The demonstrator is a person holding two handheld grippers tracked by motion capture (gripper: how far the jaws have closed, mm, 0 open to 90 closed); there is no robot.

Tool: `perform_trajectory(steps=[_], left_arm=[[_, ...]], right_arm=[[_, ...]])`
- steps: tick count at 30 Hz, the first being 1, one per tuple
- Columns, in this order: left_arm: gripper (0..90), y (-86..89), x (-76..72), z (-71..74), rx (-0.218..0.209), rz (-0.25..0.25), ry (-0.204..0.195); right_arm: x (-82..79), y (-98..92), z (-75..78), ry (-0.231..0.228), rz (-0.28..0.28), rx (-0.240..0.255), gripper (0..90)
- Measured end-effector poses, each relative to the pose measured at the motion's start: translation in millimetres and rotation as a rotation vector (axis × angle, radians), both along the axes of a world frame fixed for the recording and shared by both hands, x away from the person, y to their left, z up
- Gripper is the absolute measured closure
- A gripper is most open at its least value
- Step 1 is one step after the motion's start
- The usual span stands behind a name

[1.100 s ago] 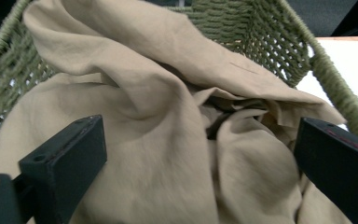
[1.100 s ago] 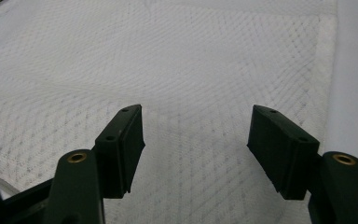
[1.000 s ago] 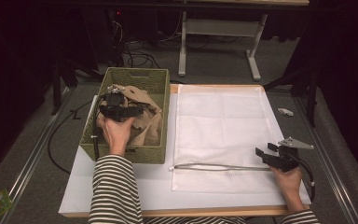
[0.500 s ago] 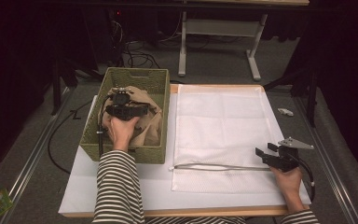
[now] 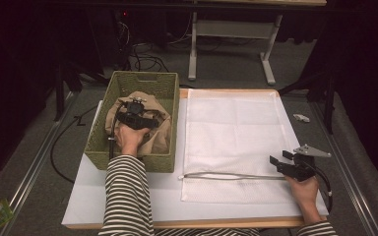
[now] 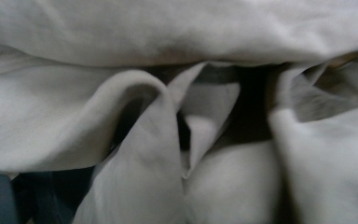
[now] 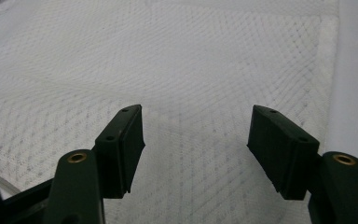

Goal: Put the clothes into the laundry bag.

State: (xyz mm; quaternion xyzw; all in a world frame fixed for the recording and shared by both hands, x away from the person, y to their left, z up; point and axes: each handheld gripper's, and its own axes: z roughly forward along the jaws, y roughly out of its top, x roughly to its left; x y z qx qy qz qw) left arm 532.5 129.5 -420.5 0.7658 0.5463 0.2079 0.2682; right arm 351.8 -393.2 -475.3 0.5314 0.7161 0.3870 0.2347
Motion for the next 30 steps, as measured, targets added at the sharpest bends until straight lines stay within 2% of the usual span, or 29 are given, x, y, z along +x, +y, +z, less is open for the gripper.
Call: perform_trajectory(steps=[9,12,14,18,24,29,30], left_arm=[[3.6,1.3,6.1,-11.3,0.025,0.035,0.079],[5.0,-4.3,7.4,-16.5,0.07,0.028,0.103],[6.5,-4.9,7.5,-17.5,0.072,0.029,0.107],[10.1,-7.3,8.2,-20.7,0.108,0.028,0.128],[27.4,-11.5,7.7,-20.0,0.166,0.031,0.156],[47.1,-13.0,7.8,-16.7,0.167,0.067,0.182],[53.9,-13.1,8.0,-15.6,0.159,0.078,0.189]], right_arm=[[0.5,0.8,-0.1,0.009,-0.005,0.003,36.0],[0.6,0.7,-0.2,0.011,-0.002,0.0,36.0],[0.7,0.6,-0.2,0.01,0.0,0.0,36.0],[0.6,0.7,-0.2,0.01,0.0,-0.001,36.0],[0.4,0.6,0.0,0.011,0.001,-0.001,35.9],[0.3,0.8,-0.1,0.007,-0.001,0.004,35.8],[0.2,0.7,0.0,0.007,-0.001,0.005,35.8]])
